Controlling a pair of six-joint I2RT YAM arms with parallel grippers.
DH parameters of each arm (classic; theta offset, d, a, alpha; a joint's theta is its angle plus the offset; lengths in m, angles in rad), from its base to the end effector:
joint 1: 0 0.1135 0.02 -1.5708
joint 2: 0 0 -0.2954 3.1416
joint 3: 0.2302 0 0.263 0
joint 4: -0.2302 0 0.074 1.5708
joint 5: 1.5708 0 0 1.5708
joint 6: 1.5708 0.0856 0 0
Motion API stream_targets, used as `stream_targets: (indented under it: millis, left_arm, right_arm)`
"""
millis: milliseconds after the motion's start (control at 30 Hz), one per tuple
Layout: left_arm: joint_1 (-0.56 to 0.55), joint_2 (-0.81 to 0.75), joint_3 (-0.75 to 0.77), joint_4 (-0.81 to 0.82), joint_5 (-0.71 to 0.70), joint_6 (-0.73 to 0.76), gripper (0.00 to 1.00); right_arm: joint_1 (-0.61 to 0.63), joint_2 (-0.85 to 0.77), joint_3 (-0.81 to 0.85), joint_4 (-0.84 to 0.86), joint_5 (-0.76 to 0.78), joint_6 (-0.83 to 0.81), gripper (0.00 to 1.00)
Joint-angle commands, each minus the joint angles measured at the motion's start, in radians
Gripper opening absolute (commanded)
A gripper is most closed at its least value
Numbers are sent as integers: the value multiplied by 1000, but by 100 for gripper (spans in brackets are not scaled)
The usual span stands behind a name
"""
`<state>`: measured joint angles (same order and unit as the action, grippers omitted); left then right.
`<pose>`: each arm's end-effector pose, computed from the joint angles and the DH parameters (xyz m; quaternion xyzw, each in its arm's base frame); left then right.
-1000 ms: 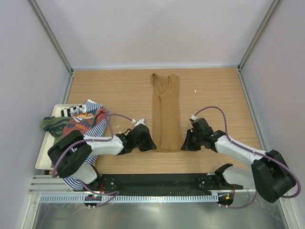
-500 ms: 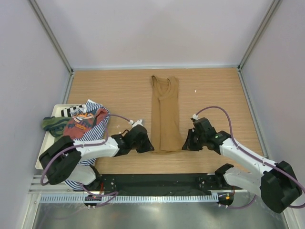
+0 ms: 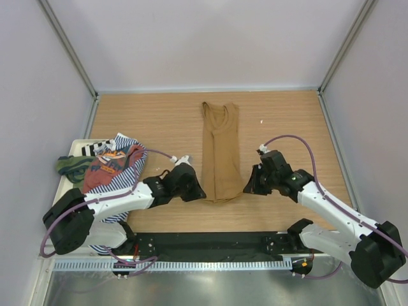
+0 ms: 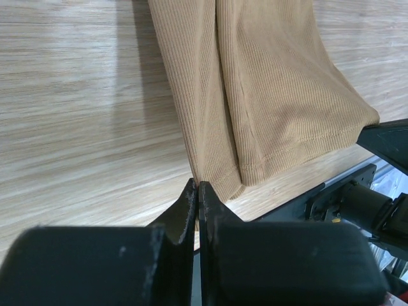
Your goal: Fold and stack the tank tops
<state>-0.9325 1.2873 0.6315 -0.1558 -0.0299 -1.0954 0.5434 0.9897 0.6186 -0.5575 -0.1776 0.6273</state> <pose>0.1729 -0.2288 0.1728 -0.0811 0.9252 -0.3072 0.2076 0.1745 0.1231 0.1968 0.0117 0.9455 0.2438 0.2155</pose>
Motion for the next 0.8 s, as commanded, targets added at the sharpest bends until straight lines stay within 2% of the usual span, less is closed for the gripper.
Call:
stream_targets:
  millis: [0,133,333,533,767]
  left_arm:
    - [-5,-5,56,-33,12,17,0]
    - [-5,24,109,-77,-24,38,0]
    - [6,84,279,-194,-97,100,0]
    - [96,156,417,-266,-108,157,0]
    - [218,263,536,-275,-38,210,0]
  right_arm:
    - [6,1,56,-13,10,-21,1]
    - [6,47,108,-15,26,-34,1]
    - [4,141,251,-36,84,-74,1]
    - [-22,285,432,-74,156,-116,1]
    - [-106,461,608,-78,141,-152,1]
